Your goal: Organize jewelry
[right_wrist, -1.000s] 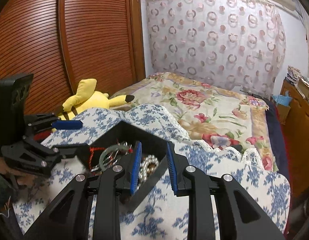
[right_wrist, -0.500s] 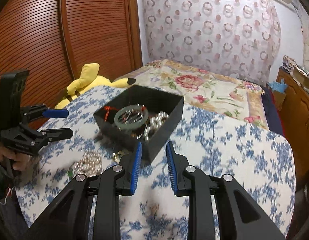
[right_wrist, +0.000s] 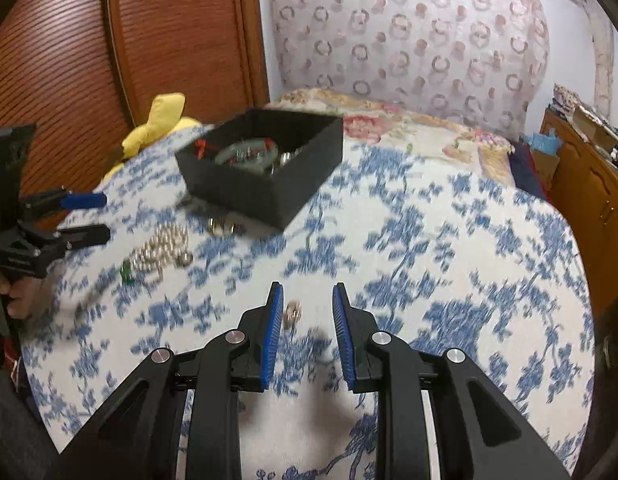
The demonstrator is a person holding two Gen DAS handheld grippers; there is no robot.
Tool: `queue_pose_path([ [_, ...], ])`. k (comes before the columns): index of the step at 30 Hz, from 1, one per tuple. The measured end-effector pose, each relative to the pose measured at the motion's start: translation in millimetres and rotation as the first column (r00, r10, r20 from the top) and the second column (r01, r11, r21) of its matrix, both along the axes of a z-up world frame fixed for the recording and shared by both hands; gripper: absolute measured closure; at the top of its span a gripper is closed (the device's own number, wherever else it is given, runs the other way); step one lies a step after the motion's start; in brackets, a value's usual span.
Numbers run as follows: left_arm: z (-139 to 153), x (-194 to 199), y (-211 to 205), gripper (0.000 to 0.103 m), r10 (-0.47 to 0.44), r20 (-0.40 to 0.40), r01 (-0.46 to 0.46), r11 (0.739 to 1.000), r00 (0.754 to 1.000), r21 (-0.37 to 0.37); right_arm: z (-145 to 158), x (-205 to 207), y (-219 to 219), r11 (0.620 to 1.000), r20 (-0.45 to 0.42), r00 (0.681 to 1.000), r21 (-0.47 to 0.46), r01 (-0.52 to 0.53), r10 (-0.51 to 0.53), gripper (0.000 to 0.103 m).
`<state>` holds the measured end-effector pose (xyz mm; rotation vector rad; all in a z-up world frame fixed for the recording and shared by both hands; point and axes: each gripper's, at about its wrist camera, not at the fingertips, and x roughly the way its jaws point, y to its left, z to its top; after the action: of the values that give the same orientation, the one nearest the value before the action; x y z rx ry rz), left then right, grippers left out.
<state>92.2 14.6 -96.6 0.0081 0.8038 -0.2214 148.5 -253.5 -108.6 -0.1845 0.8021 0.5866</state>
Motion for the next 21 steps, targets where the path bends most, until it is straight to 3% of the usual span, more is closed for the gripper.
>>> queue_pose_path([
  [2,-3,0,-2,0.012,-0.006,-0.012,0.006,1.0,1.0,0.011,-5,0,4,1.0,-0.014,1.0,-0.017,-0.018,0.017,0.075],
  [9,-15,2,-13,0.011,-0.053,-0.065,0.057,0.996,0.996,0.062,-15,3,20,0.996,-0.023,0.999,-0.078,-0.038,0.037,0.075],
  [10,-16,3,-14,0.011,-0.056,-0.069,0.061,0.996,0.996,0.065,-16,4,21,0.996,-0.025,0.999,-0.082,-0.038,0.036,0.076],
  [11,-17,3,-15,0.011,-0.058,-0.072,0.063,0.996,0.996,0.067,-17,5,21,0.996,-0.025,0.999,-0.085,-0.037,0.035,0.085],
  [12,-18,3,-16,0.011,-0.059,-0.075,0.064,0.996,0.995,0.069,-17,5,21,0.995,-0.022,0.999,-0.088,-0.036,0.034,0.088],
  [21,-17,1,-28,0.012,-0.097,-0.067,0.102,0.992,0.993,0.069,-18,5,18,0.996,-0.022,0.999,-0.083,-0.036,0.034,0.09],
])
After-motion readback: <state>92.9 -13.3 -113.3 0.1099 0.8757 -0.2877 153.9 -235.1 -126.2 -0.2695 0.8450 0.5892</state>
